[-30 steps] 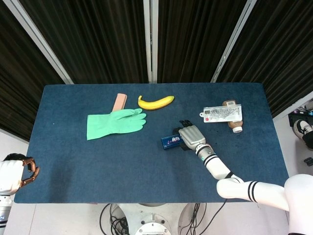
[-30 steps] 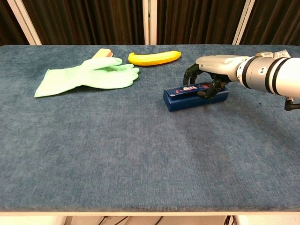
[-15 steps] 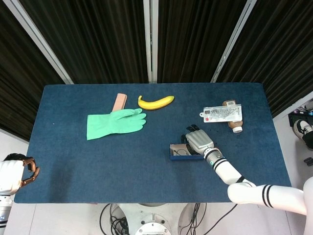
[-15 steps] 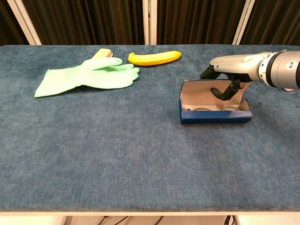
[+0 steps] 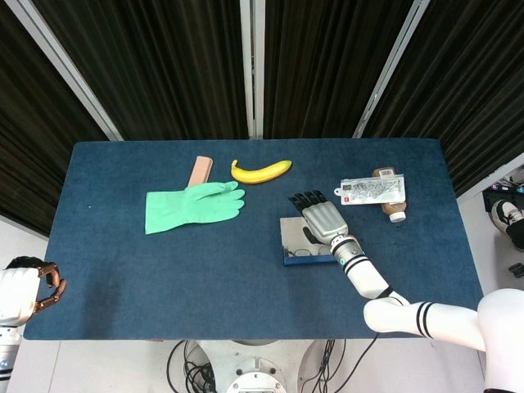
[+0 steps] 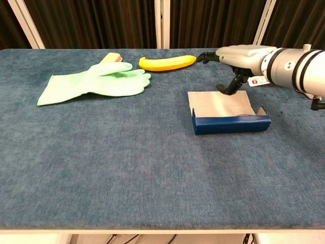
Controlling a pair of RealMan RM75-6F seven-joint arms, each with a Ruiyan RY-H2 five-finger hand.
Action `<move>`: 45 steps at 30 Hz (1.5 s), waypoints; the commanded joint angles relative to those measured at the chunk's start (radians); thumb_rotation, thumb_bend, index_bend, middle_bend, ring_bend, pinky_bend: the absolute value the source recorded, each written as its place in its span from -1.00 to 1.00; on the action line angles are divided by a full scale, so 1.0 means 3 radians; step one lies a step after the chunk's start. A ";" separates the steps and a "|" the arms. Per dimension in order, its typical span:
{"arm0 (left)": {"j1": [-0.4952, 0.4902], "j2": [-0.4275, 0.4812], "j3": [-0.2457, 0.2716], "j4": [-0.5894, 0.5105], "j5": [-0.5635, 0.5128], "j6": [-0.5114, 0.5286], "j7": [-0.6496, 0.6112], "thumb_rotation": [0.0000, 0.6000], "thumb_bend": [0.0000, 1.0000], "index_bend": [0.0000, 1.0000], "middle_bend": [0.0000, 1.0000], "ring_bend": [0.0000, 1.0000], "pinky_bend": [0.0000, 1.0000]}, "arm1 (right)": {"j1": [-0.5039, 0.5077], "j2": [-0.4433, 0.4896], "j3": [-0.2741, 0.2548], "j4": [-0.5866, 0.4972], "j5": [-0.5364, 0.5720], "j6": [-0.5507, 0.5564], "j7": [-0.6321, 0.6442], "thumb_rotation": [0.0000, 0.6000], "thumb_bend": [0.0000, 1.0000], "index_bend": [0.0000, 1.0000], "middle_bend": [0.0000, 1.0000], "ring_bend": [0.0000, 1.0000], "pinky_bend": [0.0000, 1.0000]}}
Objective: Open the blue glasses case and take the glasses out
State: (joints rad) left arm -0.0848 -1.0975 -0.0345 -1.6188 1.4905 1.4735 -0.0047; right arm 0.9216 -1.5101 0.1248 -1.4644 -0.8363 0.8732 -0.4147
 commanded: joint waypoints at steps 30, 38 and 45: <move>0.0003 -0.0008 0.0001 -0.0004 0.0002 0.0010 0.0042 1.00 -0.25 0.32 0.33 -0.14 -0.32 | -0.0462 -0.0038 -0.0300 0.0202 -0.1260 0.0065 0.0483 1.00 -1.00 -1.00 -0.90 -1.00 -1.00; -0.0001 -0.0002 -0.0001 -0.0001 -0.0002 0.0000 0.0016 1.00 -0.25 0.32 0.33 -0.14 -0.32 | -0.0176 -0.0467 -0.0060 0.0324 -0.1321 -0.0152 0.0407 1.00 -1.00 -1.00 -0.90 -1.00 -1.00; -0.0004 0.0011 0.0003 -0.0001 0.0003 -0.0012 -0.0031 1.00 -0.25 0.32 0.33 -0.14 -0.32 | 0.0004 -0.0402 0.0093 0.0154 -0.1170 -0.0460 0.0472 1.00 -0.88 -1.00 -0.75 -1.00 -1.00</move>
State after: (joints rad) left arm -0.0858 -1.0946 -0.0338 -1.6189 1.4911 1.4704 -0.0135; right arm 0.9098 -1.6426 0.1401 -1.4043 -1.2014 0.7535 -0.2821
